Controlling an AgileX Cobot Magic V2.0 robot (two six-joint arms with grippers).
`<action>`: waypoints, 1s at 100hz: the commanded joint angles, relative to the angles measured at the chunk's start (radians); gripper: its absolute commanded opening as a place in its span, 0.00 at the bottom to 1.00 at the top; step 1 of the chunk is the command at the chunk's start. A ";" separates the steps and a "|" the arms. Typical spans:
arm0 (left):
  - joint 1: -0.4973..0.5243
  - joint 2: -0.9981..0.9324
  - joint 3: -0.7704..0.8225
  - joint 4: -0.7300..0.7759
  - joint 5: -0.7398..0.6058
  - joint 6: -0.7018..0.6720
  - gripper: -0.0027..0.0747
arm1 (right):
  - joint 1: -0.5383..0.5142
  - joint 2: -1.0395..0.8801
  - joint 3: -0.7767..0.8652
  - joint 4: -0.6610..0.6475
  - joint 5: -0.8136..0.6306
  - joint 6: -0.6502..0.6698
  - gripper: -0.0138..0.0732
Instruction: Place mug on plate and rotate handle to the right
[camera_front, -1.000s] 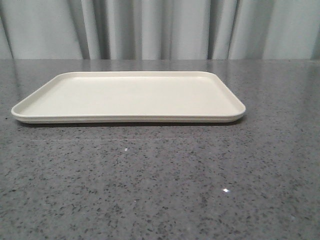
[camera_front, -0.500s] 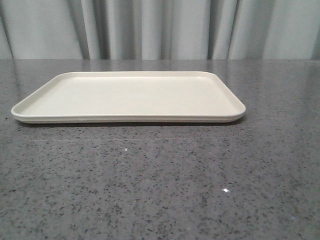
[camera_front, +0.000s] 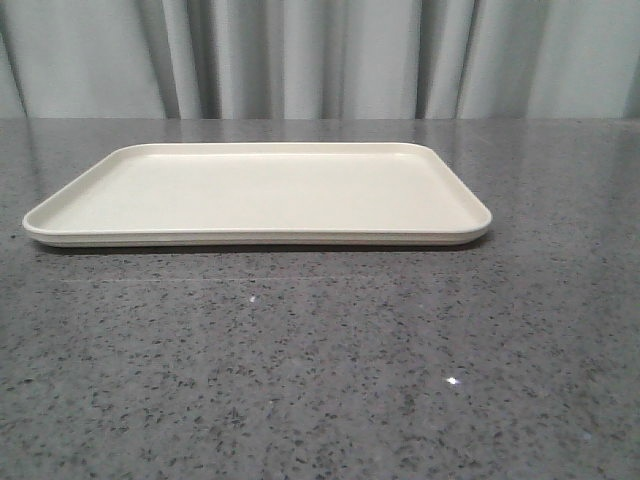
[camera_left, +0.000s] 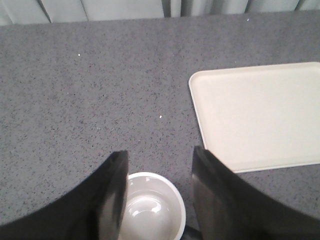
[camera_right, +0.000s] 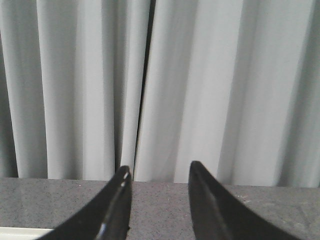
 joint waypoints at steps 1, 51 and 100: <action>0.001 0.054 -0.082 0.012 0.021 0.032 0.43 | -0.006 0.027 -0.033 -0.002 -0.075 -0.005 0.50; -0.028 0.173 -0.090 0.073 0.021 0.047 0.43 | -0.006 0.105 -0.111 -0.002 -0.024 -0.005 0.50; -0.028 0.175 0.147 0.236 0.021 0.025 0.43 | -0.006 0.119 -0.111 -0.002 -0.015 -0.005 0.50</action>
